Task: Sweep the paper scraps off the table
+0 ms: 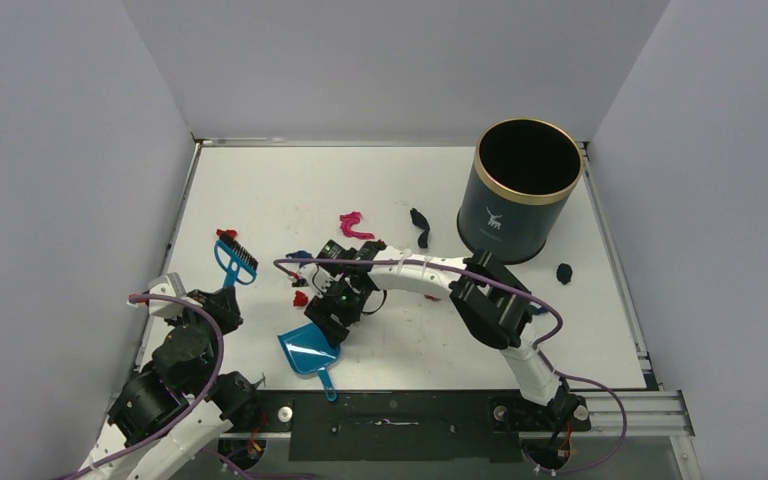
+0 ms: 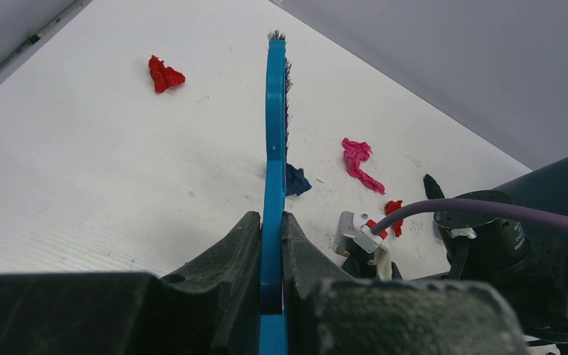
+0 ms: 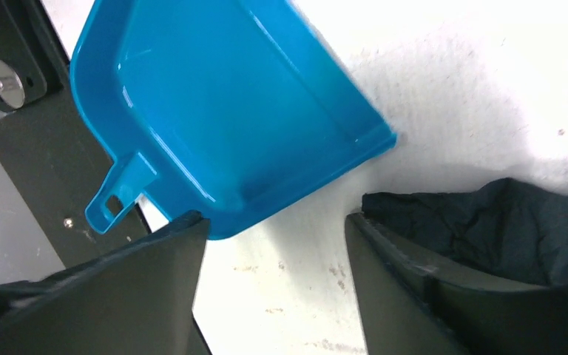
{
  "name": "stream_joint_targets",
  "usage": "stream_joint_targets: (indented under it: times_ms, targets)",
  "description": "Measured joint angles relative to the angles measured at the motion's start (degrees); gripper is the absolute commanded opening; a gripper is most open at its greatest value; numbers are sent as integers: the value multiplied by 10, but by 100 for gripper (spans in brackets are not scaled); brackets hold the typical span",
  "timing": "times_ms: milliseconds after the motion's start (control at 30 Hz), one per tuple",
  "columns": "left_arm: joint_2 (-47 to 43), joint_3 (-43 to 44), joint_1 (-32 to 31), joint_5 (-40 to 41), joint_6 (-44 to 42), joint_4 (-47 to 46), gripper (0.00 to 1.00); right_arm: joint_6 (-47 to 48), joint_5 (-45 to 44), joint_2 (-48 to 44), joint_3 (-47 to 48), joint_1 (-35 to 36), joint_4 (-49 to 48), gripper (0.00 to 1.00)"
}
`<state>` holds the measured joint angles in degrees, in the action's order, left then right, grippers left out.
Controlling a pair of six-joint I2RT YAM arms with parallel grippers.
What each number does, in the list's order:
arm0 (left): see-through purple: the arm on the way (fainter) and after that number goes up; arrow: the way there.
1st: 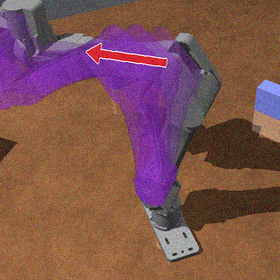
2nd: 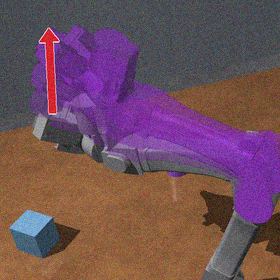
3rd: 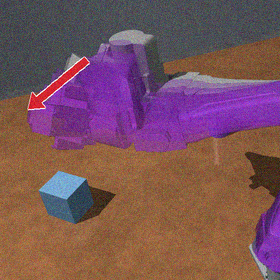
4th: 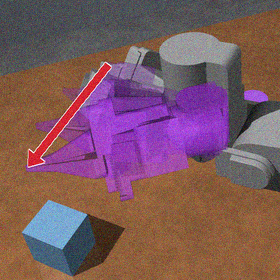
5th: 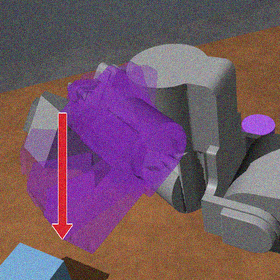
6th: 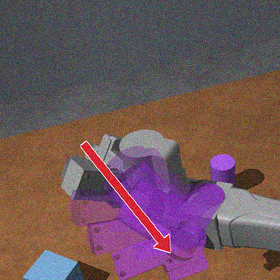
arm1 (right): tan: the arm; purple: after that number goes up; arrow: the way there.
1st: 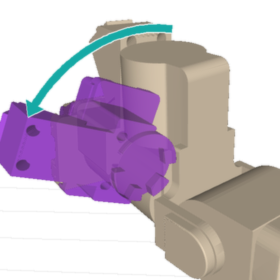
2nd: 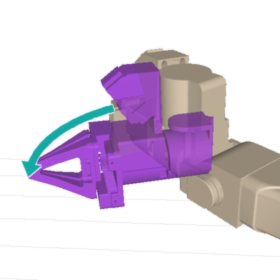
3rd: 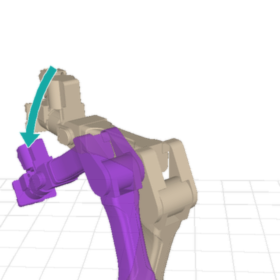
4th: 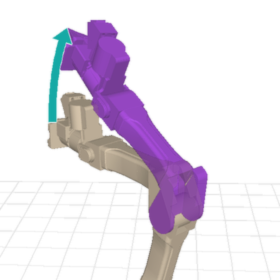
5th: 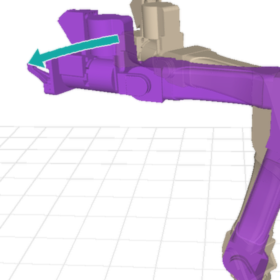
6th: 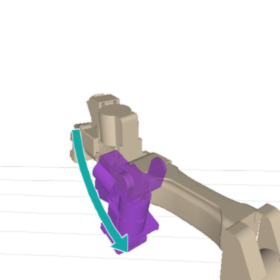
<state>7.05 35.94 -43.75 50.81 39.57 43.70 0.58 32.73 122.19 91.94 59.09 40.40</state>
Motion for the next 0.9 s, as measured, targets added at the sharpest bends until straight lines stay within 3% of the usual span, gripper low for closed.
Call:
stream_joint_targets:
  times_ms: [267, 533, 667, 900]
  targets:
    - [3, 0, 8, -7, -6, -3, 0, -2, -57, 19, 28, 19, 1, 43]
    - [7, -1, 23, -20, -13, -12, 0, 17, -130, 11, 18, 42, -1, 10]
    - [9, -6, 30, -29, -14, -18, 0, 36, -150, -10, -5, 45, 5, 5]
    - [10, -9, 35, -44, -24, -28, 0, 103, -200, -81, -70, 40, 20, 5]
